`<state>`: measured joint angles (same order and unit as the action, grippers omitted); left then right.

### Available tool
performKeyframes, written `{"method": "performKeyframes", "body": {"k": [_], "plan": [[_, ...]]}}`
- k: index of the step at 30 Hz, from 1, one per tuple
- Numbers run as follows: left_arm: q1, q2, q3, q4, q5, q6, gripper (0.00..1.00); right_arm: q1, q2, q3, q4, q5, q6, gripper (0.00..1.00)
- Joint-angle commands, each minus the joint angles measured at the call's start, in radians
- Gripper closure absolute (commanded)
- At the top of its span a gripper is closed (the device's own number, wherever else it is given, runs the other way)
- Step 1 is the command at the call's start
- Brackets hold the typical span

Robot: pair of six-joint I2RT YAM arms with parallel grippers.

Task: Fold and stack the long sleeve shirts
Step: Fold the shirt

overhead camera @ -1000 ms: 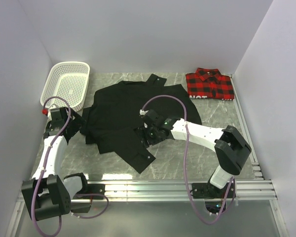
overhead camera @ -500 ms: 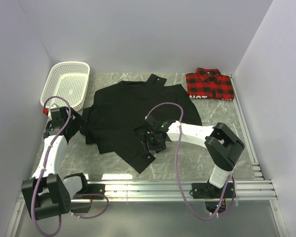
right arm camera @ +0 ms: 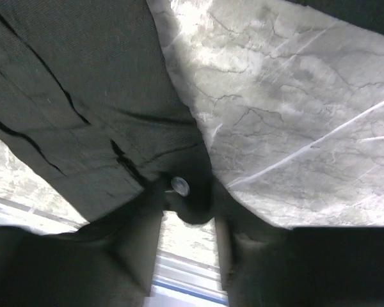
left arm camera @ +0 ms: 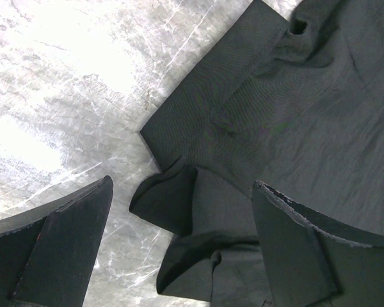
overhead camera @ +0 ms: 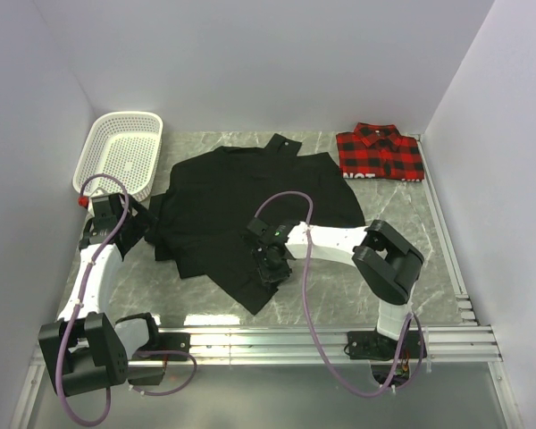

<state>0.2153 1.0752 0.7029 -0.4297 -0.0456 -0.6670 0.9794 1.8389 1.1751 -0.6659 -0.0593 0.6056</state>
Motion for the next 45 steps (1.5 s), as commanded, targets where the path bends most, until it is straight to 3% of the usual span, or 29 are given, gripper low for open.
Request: {"method": "performKeyframes", "body": {"k": [1, 7, 14, 19, 30, 45], "plan": [[0.001, -0.003, 0.010, 0.029, 0.018, 0.004, 0.05, 0.021, 0.048, -0.002, -0.032, 0.023, -0.001, 0.67], [0.001, -0.004, 0.012, 0.028, 0.024, 0.003, 0.05, 0.019, 0.036, 0.006, -0.029, 0.042, -0.012, 1.00], [-0.001, -0.004, 0.010, 0.032, 0.036, 0.000, 0.04, -0.014, -0.065, 0.190, -0.090, 0.121, -0.076, 1.00], [-0.001, -0.009, 0.007, 0.032, 0.036, 0.000, 0.04, -0.134, -0.081, 0.395, -0.066, 0.064, -0.086, 1.00], [-0.007, -0.029, -0.003, 0.045, 0.065, 0.003, 0.05, -0.295, 0.020, 0.704, 0.261, -0.040, -0.139, 1.00], [-0.028, -0.023, -0.014, 0.075, 0.136, 0.017, 0.08, -0.312, 0.301, 1.035, 0.571, -0.102, -0.429, 1.00]]}}
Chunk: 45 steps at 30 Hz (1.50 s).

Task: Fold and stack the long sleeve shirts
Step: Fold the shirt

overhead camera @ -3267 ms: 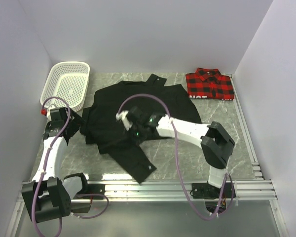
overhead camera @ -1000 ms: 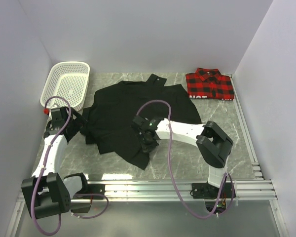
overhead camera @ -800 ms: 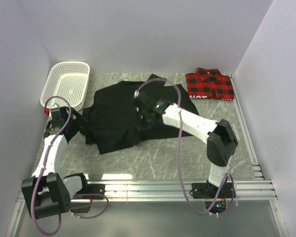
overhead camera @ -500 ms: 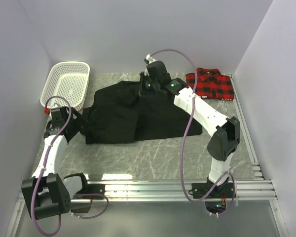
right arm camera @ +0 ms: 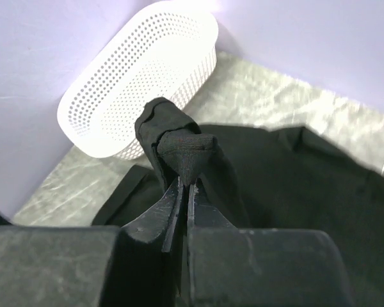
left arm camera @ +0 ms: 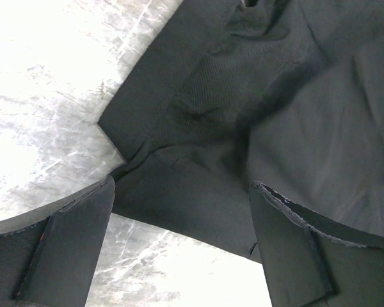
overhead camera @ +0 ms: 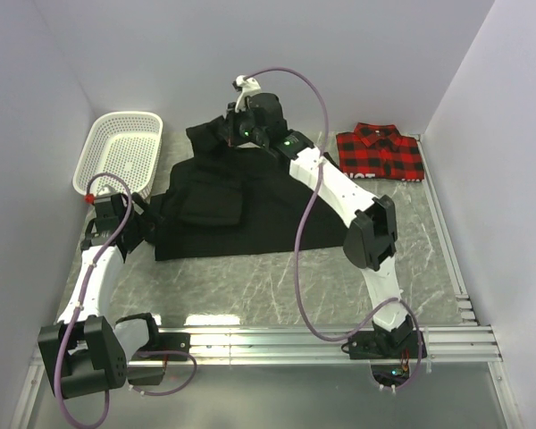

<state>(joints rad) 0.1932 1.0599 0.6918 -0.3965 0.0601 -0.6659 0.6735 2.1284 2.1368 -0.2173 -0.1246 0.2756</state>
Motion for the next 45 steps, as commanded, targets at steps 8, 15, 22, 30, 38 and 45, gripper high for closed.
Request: {"method": "performKeyframes", "body": {"k": [8, 15, 22, 30, 38, 45], "plan": [[-0.017, 0.005, -0.009, 0.056, 0.076, 0.019, 0.08, -0.005, 0.085, 0.150, 0.188, -0.115, -0.191, 1.00], [-0.021, 0.014, -0.011, 0.064, 0.090, 0.020, 0.09, -0.006, 0.116, 0.205, 0.190, -0.233, -0.205, 1.00], [-0.021, 0.012, -0.008, 0.053, 0.075, 0.020, 0.09, -0.005, 0.024, 0.054, 0.067, -0.345, -0.266, 1.00], [-0.021, 0.011, -0.008, 0.053, 0.072, 0.020, 0.09, -0.003, -0.103, -0.139, -0.168, -0.371, -0.420, 1.00], [-0.021, 0.008, -0.006, 0.045, 0.055, 0.022, 0.09, -0.009, -0.188, -0.190, -0.418, -0.388, -0.513, 1.00], [-0.021, 0.008, -0.005, 0.042, 0.047, 0.022, 0.09, -0.014, -0.283, -0.320, -0.510, -0.348, -0.547, 1.00]]}}
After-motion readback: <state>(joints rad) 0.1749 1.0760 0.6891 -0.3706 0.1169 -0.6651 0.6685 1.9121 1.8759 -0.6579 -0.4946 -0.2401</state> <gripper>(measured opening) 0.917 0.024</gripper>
